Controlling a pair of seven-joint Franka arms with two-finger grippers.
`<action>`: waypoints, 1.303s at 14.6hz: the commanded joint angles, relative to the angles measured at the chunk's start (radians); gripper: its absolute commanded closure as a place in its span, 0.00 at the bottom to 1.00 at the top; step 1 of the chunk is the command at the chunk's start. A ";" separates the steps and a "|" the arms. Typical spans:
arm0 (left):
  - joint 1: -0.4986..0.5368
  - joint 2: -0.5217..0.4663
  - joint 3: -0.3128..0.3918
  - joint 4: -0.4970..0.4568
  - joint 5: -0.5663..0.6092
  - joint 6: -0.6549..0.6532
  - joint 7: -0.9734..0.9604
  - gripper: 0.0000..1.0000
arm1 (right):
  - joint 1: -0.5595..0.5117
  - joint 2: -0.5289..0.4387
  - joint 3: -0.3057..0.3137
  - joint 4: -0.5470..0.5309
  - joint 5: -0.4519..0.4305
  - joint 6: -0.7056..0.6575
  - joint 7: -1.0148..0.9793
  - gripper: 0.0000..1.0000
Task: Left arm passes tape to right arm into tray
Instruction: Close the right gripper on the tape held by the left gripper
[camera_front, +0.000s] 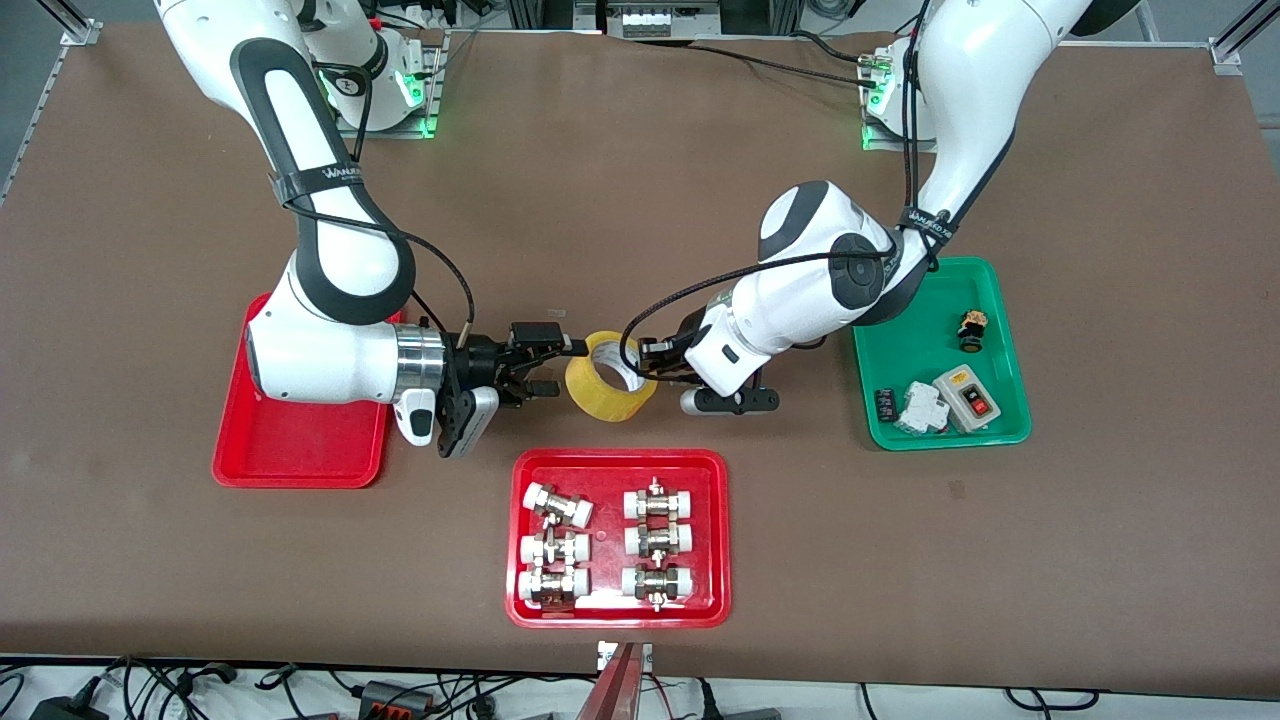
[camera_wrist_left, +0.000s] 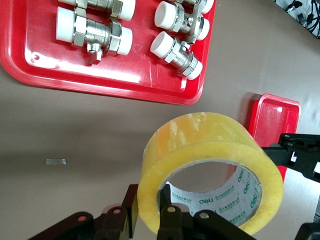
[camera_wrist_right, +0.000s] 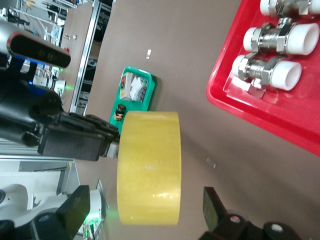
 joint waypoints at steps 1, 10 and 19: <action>-0.005 0.009 -0.004 0.030 -0.011 0.000 0.002 0.99 | 0.010 0.019 0.014 0.024 0.030 0.030 -0.046 0.00; -0.005 0.009 -0.004 0.030 -0.011 0.000 -0.006 0.99 | 0.010 0.028 0.017 0.024 0.032 0.051 -0.075 0.05; -0.005 0.009 -0.004 0.030 -0.011 0.000 -0.006 0.99 | 0.010 0.030 0.017 0.024 0.030 0.051 -0.075 0.49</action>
